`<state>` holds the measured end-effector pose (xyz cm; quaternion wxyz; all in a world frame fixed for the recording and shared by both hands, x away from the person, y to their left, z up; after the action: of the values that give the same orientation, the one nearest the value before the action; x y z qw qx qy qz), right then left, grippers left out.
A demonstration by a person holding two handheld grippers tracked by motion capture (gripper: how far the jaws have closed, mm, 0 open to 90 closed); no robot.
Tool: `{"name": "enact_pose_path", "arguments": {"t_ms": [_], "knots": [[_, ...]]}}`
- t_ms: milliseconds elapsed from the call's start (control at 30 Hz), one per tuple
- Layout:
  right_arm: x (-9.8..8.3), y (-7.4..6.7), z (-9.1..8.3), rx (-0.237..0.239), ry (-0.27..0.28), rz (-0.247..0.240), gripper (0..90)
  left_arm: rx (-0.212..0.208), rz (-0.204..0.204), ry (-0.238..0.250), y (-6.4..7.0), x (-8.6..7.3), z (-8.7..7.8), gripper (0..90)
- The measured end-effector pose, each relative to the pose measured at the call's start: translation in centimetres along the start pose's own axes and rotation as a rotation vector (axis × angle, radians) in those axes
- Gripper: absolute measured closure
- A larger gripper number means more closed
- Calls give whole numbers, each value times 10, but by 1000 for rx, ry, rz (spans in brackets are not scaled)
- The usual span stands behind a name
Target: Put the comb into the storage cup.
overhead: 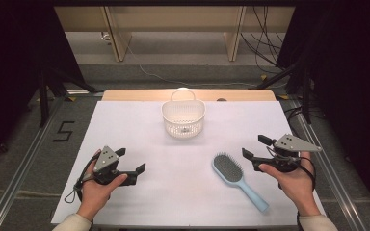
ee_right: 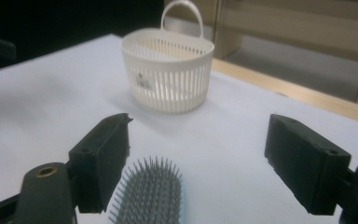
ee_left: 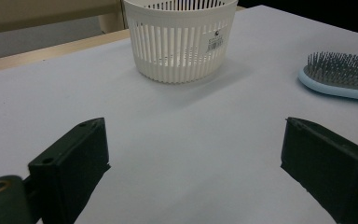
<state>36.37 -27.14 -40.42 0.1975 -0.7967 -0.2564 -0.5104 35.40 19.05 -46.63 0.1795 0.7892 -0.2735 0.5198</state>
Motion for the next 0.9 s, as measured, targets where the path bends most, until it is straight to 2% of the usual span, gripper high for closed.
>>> {"name": "enact_pose_path", "arguments": {"t_ms": [100, 133, 167, 267, 400, 433, 467, 500, 533, 600, 633, 667, 700, 733, 767, 900], "knots": [[1, -2, 4, 31, -93, -38, 199, 2, -1, 1, 0, 0, 0, 74], [0, -3, 7, 28, -161, -75, 194, 4, -1, 0, -1, 0, 0, 74], [-1, -4, 7, 28, -194, -87, 198, 3, -2, 1, -1, 0, 0, 74], [-2, -6, 8, 25, -253, -99, 207, 2, -1, 1, 0, 0, 0, 74], [-4, -8, 10, 14, -374, -101, 247, 1, 1, -1, 0, 0, 0, 74], [-5, -9, 10, 15, -429, -91, 252, 2, 0, -1, 0, 0, 0, 74], [-5, -9, 10, 15, -429, -91, 252, 2, 0, -1, 0, 0, 0, 74], [-7, -10, 12, 21, -486, -79, 248, 2, 0, 0, 0, 0, 0, 74], [-8, -11, 12, 17, -513, -74, 248, 2, -1, 0, 0, 0, 0, 75], [-9, -11, 13, 14, -532, -78, 248, 3, -1, 0, 0, 0, 0, 75], [-11, -12, 14, 13, -581, -72, 249, 3, -1, -1, 0, 0, 0, 75], [-11, -12, 14, 13, -581, -72, 249, 3, -1, 0, 0, 0, 0, 75], [-13, -14, 16, 17, -617, -74, 249, 3, -1, 0, 0, 0, 0, 75], [-13, -14, 16, 17, -617, -74, 249, 3, -1, 0, 0, 0, 0, 75], [-17, -15, 17, 18, -666, -72, 252, 3, -1, 0, 0, 0, 0, 75], [-24, -19, 23, 37, -759, -68, 259, 1, 0, -1, 0, 0, 0, 75]]}}
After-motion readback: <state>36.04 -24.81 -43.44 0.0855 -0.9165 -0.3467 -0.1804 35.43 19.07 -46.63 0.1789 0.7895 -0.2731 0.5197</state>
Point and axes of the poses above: each handheld gripper's, and its own axes: z roughly forward along the jaws, x roughly out of its top, y roughly to its right, the point moved 2 cm from there along z, roughly forward along the jaws, and after that the axes turned 4 degrees about z, right-handed, at the moved point
